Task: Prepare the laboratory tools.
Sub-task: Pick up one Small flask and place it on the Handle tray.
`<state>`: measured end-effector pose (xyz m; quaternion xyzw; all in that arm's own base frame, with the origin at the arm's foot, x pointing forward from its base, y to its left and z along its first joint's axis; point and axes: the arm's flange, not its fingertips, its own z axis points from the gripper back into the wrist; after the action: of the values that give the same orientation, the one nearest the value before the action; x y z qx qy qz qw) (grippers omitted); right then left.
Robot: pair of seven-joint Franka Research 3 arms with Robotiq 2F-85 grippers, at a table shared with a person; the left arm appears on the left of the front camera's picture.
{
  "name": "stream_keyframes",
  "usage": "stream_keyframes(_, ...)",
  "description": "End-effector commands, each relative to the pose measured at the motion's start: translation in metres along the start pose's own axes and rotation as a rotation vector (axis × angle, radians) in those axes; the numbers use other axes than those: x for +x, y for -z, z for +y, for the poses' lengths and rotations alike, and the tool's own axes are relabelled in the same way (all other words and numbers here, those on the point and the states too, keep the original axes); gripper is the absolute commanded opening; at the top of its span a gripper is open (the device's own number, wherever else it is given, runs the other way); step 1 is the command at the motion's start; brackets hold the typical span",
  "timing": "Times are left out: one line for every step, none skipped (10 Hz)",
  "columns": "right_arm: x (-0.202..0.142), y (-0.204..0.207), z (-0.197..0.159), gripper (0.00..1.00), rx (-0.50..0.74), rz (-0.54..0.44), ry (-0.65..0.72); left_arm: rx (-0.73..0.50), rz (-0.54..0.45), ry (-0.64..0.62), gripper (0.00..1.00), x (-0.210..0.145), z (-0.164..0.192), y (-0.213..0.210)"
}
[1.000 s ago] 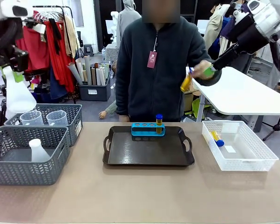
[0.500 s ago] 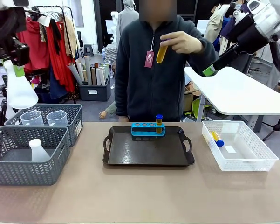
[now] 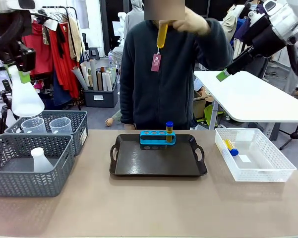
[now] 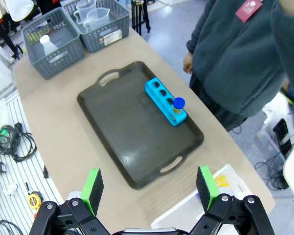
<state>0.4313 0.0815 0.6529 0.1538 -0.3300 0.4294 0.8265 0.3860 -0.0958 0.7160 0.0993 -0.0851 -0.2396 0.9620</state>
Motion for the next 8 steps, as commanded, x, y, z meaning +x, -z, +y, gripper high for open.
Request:
stream_keyframes(0.000,-0.001,0.000,1.00,0.005,-0.006,0.000,-0.022,-0.015,0.088,0.00,0.020,-0.022,-0.015)
stream_keyframes(0.000,-0.001,0.000,1.00,0.005,-0.006,0.000,-0.013,-0.022,0.131,0.00,0.033,-0.038,-0.024)
stream_keyframes(0.000,-0.001,0.000,1.00,0.005,-0.006,0.000,-0.006,-0.018,0.188,0.00,0.050,-0.054,-0.030)
stream_keyframes(0.000,-0.001,0.000,1.00,0.005,-0.006,0.000,0.006,-0.026,0.247,0.00,0.069,-0.071,-0.036)
stream_keyframes(0.000,-0.001,0.000,1.00,0.005,-0.006,0.000,0.020,-0.038,0.299,0.00,0.089,-0.091,-0.041)
stream_keyframes(0.000,-0.001,0.000,1.00,0.005,-0.006,0.000,0.016,-0.063,0.332,0.00,0.107,-0.103,-0.041)
stream_keyframes(0.000,-0.001,0.000,1.00,0.005,-0.006,0.000,-0.005,-0.070,0.367,0.00,0.122,-0.119,-0.038)
stream_keyframes(0.000,-0.001,0.000,1.00,0.005,-0.006,0.000,-0.026,-0.081,0.404,0.00,0.136,-0.134,-0.033)
